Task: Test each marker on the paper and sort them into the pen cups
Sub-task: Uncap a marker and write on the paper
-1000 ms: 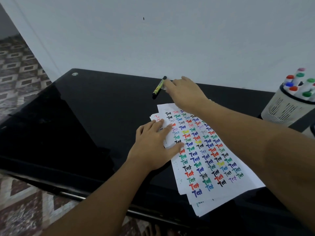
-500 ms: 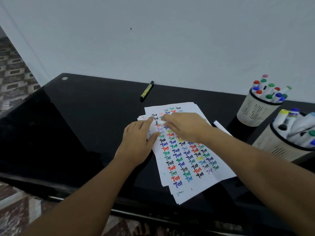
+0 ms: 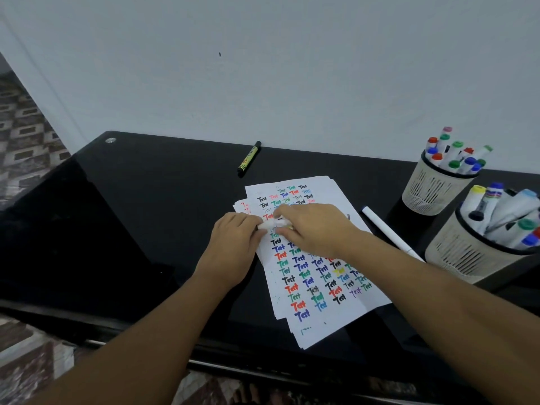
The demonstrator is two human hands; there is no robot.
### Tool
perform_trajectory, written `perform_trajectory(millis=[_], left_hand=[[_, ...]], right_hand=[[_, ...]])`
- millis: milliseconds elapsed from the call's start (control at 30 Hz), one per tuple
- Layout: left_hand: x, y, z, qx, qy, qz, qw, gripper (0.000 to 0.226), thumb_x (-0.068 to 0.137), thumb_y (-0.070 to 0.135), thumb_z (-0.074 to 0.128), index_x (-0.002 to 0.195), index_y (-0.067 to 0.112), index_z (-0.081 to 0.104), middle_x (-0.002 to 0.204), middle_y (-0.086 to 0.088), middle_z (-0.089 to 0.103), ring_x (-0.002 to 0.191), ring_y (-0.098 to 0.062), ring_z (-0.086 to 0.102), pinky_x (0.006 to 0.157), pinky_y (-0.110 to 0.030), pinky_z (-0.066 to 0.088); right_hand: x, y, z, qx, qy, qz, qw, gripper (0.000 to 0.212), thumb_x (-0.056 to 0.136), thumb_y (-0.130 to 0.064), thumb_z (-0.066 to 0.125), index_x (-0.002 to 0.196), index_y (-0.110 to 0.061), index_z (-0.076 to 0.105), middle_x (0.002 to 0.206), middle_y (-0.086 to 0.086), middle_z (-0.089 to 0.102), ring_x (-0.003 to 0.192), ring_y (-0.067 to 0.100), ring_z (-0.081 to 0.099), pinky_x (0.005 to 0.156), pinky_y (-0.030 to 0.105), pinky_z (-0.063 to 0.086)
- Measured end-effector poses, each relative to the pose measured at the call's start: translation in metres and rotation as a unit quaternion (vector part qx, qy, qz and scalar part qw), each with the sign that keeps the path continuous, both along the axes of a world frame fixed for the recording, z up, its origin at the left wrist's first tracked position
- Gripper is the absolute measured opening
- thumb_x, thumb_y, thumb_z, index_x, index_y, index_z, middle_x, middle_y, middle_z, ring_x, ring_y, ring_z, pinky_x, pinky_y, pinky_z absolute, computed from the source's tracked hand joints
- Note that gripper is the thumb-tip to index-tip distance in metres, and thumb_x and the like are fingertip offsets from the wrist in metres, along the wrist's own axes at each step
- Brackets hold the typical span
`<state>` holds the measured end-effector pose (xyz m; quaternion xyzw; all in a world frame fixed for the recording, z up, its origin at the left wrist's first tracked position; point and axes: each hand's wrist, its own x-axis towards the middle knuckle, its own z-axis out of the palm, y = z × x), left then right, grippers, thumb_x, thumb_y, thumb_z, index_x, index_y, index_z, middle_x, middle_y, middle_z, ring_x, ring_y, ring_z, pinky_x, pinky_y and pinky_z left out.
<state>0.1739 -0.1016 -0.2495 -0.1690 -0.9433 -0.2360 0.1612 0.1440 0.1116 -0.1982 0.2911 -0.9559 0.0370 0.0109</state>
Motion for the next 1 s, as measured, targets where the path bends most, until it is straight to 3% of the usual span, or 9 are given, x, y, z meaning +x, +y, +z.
perform_trajectory(millis=[100, 200, 300, 433, 533, 633, 800, 900, 1000], left_hand=[[0.0, 0.0, 0.003, 0.009, -0.024, 0.015, 1.0, 0.025, 0.103, 0.036, 0.052, 0.119, 0.021, 0.066, 0.118, 0.008, 0.062, 0.115, -0.012, 0.049, 0.102, -0.029, 0.034], [0.0, 0.0, 0.004, 0.019, -0.043, 0.023, 0.999, 0.019, 0.102, 0.037, 0.055, 0.114, 0.023, 0.063, 0.117, 0.01, 0.057, 0.114, -0.011, 0.046, 0.1, -0.031, 0.039], [-0.001, 0.0, 0.007, 0.021, -0.066, 0.03, 0.997, 0.025, 0.101, 0.041, 0.056, 0.12, 0.026, 0.061, 0.123, 0.01, 0.054, 0.115, -0.011, 0.044, 0.102, -0.037, 0.042], [-0.013, 0.003, 0.02, -0.066, -0.123, 0.026, 0.99, 0.069, 0.094, 0.065, 0.052, 0.153, 0.034, 0.033, 0.148, 0.007, 0.039, 0.135, -0.017, 0.036, 0.115, -0.042, 0.032], [-0.023, 0.002, 0.022, -0.135, -0.147, 0.013, 0.98, 0.088, 0.09, 0.08, 0.038, 0.161, 0.04, 0.005, 0.168, 0.004, 0.014, 0.154, -0.02, 0.014, 0.125, -0.045, 0.01], [-0.022, -0.001, 0.014, -0.13, -0.157, -0.006, 0.979, 0.094, 0.084, 0.091, 0.027, 0.16, 0.044, 0.0, 0.171, 0.007, 0.001, 0.157, -0.016, -0.001, 0.125, -0.044, -0.001], [-0.021, -0.002, 0.013, -0.098, -0.15, 0.008, 0.984, 0.096, 0.08, 0.092, 0.036, 0.159, 0.039, 0.022, 0.169, 0.008, 0.015, 0.155, -0.014, 0.008, 0.125, -0.041, 0.001], [-0.023, -0.002, 0.012, -0.099, -0.146, 0.013, 0.984, 0.096, 0.078, 0.093, 0.036, 0.156, 0.037, 0.031, 0.166, 0.009, 0.023, 0.153, -0.013, 0.014, 0.124, -0.04, 0.003], [-0.025, -0.003, 0.011, -0.093, -0.144, 0.015, 0.985, 0.097, 0.076, 0.094, 0.036, 0.155, 0.037, 0.035, 0.164, 0.009, 0.026, 0.152, -0.014, 0.016, 0.123, -0.04, 0.004]], right_hand=[[-0.004, 0.015, 0.008, -0.068, -0.056, -0.056, 0.995, 0.039, 0.106, -0.022, 0.045, 0.141, -0.03, 0.03, 0.086, -0.005, 0.055, 0.067, 0.016, 0.055, 0.057, 0.035, 0.042], [-0.012, 0.032, 0.015, -0.169, -0.086, -0.12, 0.974, 0.025, 0.11, -0.018, 0.041, 0.13, -0.033, 0.04, 0.094, -0.003, 0.062, 0.068, 0.018, 0.062, 0.055, 0.032, 0.048], [-0.018, 0.042, 0.016, -0.355, -0.125, -0.205, 0.904, 0.026, 0.111, -0.02, 0.042, 0.109, -0.031, 0.066, 0.121, -0.004, 0.067, 0.091, 0.018, 0.073, 0.083, 0.039, 0.062], [-0.023, 0.047, 0.01, -0.482, -0.21, -0.247, 0.814, 0.035, 0.107, -0.006, 0.043, 0.122, -0.024, 0.069, 0.127, 0.0, 0.064, 0.108, 0.016, 0.068, 0.097, 0.041, 0.058], [-0.02, 0.046, 0.0, -0.48, -0.216, -0.241, 0.816, 0.039, 0.104, 0.002, 0.051, 0.121, -0.029, 0.067, 0.12, -0.001, 0.067, 0.108, 0.015, 0.066, 0.091, 0.037, 0.061], [-0.016, 0.045, -0.012, -0.5, -0.194, -0.219, 0.815, 0.034, 0.1, 0.006, 0.059, 0.106, -0.027, 0.067, 0.109, 0.0, 0.072, 0.104, 0.015, 0.07, 0.086, 0.029, 0.062], [-0.015, 0.04, -0.015, -0.538, -0.218, -0.163, 0.798, 0.012, 0.106, -0.021, 0.059, 0.114, -0.027, 0.066, 0.105, 0.002, 0.074, 0.102, 0.015, 0.072, 0.092, 0.032, 0.058], [-0.02, 0.04, -0.013, -0.567, -0.2, -0.168, 0.781, 0.024, 0.106, -0.04, 0.056, 0.124, -0.031, 0.068, 0.098, 0.002, 0.072, 0.099, 0.017, 0.07, 0.096, 0.034, 0.056], [-0.034, 0.038, -0.012, -0.57, -0.135, -0.215, 0.781, 0.026, 0.102, -0.046, 0.06, 0.118, -0.029, 0.072, 0.089, -0.006, 0.067, 0.09, 0.011, 0.065, 0.088, 0.032, 0.055]])
